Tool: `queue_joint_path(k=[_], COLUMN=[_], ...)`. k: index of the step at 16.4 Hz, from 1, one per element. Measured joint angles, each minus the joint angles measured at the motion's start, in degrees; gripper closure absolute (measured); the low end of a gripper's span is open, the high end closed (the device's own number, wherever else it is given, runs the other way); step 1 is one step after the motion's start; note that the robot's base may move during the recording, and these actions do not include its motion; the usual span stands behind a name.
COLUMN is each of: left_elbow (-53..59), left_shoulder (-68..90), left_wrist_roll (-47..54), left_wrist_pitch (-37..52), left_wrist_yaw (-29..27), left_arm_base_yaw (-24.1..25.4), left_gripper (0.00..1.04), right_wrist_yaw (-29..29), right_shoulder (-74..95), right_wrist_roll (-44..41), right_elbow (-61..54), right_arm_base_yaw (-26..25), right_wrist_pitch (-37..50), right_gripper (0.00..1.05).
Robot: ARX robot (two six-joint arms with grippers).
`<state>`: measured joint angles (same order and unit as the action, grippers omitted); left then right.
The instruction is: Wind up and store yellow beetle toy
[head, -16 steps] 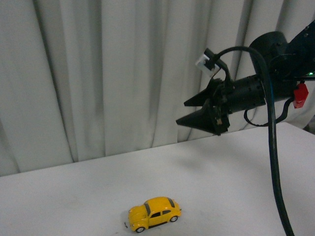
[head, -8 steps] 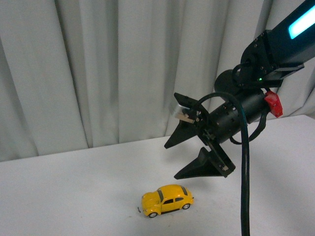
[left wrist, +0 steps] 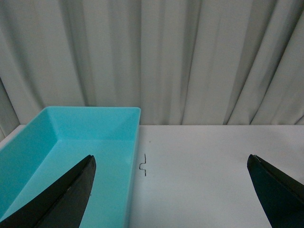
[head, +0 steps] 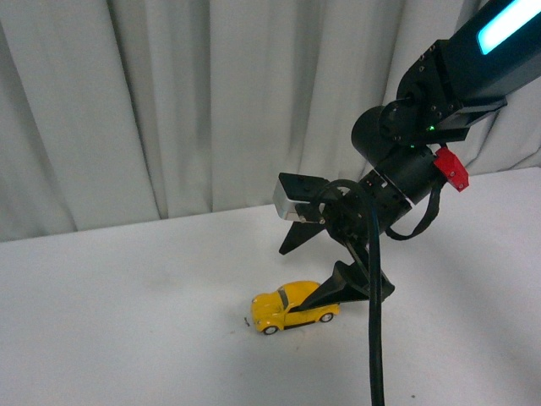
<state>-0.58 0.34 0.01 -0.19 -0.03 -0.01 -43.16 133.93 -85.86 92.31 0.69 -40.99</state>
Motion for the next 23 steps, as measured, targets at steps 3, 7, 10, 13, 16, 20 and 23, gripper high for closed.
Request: queue_joint_path(k=[3,7,10,13,16,20,23], left_elbow=[0.0,0.0,0.0,0.0,0.0,0.0,0.0], left_shoulder=[0.0,0.0,0.0,0.0,0.0,0.0,0.0], left_wrist_roll=[0.0,0.0,0.0,0.0,0.0,0.0,0.0], left_wrist_pitch=[0.0,0.0,0.0,0.0,0.0,0.0,0.0], left_wrist_yaw=[0.0,0.0,0.0,0.0,0.0,0.0,0.0], left_arm_base_yaw=[0.0,0.0,0.0,0.0,0.0,0.0,0.0], left_gripper=[0.07,0.07,0.07,0.07,0.07,0.07,0.07], right_wrist_yaw=[3.1,6.1,6.3,5.9,5.6,4.2,4.0], right_shoulder=[0.0,1.5,2.1,2.1,2.0,2.0,2.0], right_wrist_roll=[2.9,3.1,3.8,4.0,4.2,4.9,6.7], right_elbow=[-2.6,-3.1,-3.1,-3.7,-3.7,-2.3,-3.0], right_arm_base_yaw=[1.0,1.6,2.9,3.6,3.7,5.7,7.7], right_wrist_pitch=[2.6,4.1,5.5,5.7,5.4,6.5,9.3], right_gripper=[0.07,0.07,0.18,0.43,0.63,0.63,0.63])
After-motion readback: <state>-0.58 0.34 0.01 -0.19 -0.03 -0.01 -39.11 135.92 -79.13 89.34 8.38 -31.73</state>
